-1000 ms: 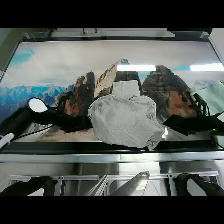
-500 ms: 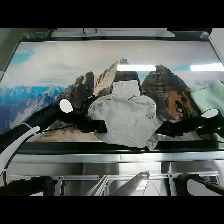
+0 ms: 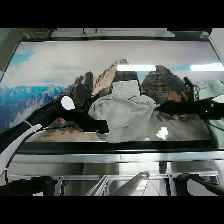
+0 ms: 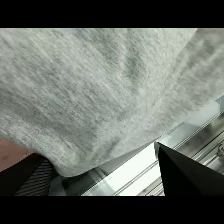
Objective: Fold the shirts.
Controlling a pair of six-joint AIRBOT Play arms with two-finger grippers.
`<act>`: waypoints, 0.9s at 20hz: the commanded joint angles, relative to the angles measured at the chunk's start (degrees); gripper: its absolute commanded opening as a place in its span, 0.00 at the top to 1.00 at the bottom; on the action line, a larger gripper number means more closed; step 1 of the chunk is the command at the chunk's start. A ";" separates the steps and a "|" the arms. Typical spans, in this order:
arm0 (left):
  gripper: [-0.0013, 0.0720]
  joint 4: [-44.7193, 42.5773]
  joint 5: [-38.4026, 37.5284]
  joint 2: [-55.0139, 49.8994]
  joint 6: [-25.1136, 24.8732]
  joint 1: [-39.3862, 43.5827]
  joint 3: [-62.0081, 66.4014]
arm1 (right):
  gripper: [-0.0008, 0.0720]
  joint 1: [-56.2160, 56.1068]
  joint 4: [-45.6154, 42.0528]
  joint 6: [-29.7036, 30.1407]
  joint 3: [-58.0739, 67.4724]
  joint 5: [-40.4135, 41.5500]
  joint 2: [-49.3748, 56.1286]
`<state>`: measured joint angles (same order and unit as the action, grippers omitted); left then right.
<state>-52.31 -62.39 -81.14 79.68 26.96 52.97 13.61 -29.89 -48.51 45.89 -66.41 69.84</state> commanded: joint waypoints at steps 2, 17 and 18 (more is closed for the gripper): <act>0.03 0.92 -0.87 -0.02 1.16 0.11 0.13 | 0.97 1.22 1.20 -2.86 7.72 13.14 -2.27; 0.03 17.66 25.22 -9.38 1.14 4.85 0.15 | 0.97 -2.29 1.64 -3.98 7.85 18.56 -2.03; 0.03 17.97 27.08 -10.16 1.16 5.70 0.15 | 0.97 -2.51 1.64 -3.98 7.85 18.40 -2.03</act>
<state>-37.12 -42.96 -88.38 80.93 30.63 53.08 12.21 -28.21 -52.45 53.67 -48.05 67.81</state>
